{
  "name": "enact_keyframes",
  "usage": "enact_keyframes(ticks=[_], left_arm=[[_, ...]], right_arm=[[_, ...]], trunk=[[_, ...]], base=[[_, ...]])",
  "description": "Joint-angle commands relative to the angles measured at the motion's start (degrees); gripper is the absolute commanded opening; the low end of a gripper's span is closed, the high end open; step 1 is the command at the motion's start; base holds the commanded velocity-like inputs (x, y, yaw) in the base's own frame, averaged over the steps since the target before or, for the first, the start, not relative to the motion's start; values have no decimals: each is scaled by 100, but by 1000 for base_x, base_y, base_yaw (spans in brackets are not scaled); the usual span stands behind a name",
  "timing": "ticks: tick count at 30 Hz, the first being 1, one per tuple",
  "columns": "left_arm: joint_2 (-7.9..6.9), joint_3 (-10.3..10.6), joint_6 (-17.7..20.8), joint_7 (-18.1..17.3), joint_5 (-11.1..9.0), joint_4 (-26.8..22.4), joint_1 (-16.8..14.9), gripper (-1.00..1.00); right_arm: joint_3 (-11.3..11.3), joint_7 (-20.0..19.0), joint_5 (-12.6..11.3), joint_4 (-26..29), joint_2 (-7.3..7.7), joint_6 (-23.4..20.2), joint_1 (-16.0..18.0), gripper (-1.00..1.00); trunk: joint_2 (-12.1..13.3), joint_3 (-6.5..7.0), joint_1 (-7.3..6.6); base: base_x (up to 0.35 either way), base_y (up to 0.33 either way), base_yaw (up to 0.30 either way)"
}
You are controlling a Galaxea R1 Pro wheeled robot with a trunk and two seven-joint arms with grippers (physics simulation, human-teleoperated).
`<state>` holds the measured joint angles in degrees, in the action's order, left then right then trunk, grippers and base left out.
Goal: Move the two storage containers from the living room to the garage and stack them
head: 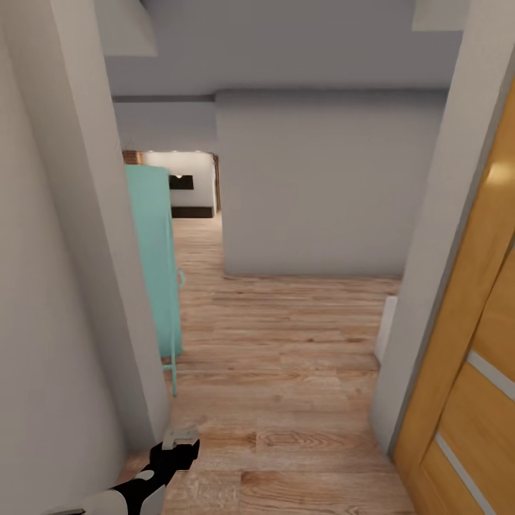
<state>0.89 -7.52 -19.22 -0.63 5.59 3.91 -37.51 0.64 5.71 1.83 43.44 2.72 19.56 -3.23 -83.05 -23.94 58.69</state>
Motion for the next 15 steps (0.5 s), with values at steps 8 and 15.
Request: enact_keyframes(ticks=[8,15], left_arm=[[7,-42,-37,2,57,25,-11,100],[-1,-39,-35,2,57,23,-11,100]], right_arm=[[-3,25,20,6,1,4,-2,100],[-3,22,18,6,1,4,-2,100]], trunk=[[-3,28,4],[-3,61,4]], base=[[330,-126,64],[326,-156,71]])
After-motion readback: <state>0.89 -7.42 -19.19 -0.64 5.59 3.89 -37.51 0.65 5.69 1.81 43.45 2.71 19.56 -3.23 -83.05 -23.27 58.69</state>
